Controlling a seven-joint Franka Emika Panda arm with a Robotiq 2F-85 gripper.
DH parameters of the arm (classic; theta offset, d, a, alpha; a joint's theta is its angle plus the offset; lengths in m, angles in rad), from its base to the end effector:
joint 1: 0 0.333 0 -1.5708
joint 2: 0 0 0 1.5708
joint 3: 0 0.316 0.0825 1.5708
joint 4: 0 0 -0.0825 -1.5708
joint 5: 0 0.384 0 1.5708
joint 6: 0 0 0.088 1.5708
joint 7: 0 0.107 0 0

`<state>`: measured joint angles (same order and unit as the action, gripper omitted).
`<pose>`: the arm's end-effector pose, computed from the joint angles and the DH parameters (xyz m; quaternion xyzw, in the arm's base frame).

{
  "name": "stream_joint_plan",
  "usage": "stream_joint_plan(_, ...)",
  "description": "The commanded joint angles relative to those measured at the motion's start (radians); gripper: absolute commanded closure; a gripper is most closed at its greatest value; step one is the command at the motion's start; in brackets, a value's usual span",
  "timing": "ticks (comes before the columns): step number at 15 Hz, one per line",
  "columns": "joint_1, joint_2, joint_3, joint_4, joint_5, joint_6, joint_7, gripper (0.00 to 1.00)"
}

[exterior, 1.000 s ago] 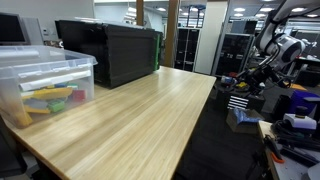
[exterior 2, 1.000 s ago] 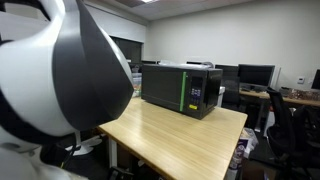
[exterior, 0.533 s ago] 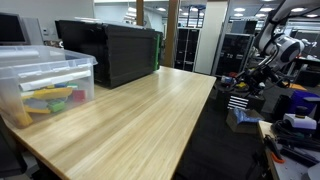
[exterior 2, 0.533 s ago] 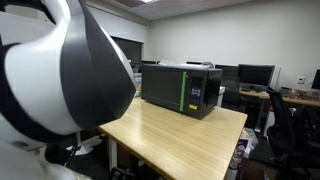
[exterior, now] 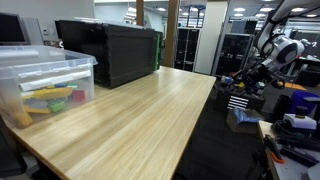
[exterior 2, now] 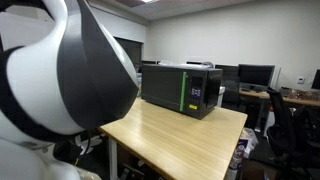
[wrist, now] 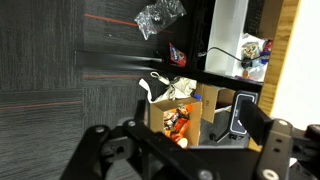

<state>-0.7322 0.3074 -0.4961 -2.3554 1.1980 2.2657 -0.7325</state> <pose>0.1756 -0.4508 0.1961 -0.7084 0.6274 -0.1826 0.2668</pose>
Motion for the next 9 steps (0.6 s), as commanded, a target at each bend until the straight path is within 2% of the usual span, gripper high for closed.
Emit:
stream_joint_plan(1, -0.024, -0.008, 0.018, -0.001, 0.054, -0.009, -0.064, 0.38)
stream_joint_plan(5, -0.024, -0.006, 0.019, 0.000, 0.094, -0.010, -0.108, 0.66)
stream_joint_plan(8, -0.025, -0.005, 0.020, 0.002, 0.157, -0.015, -0.176, 0.87)
stream_joint_plan(9, -0.024, -0.003, 0.019, 0.003, 0.192, -0.019, -0.219, 0.96)
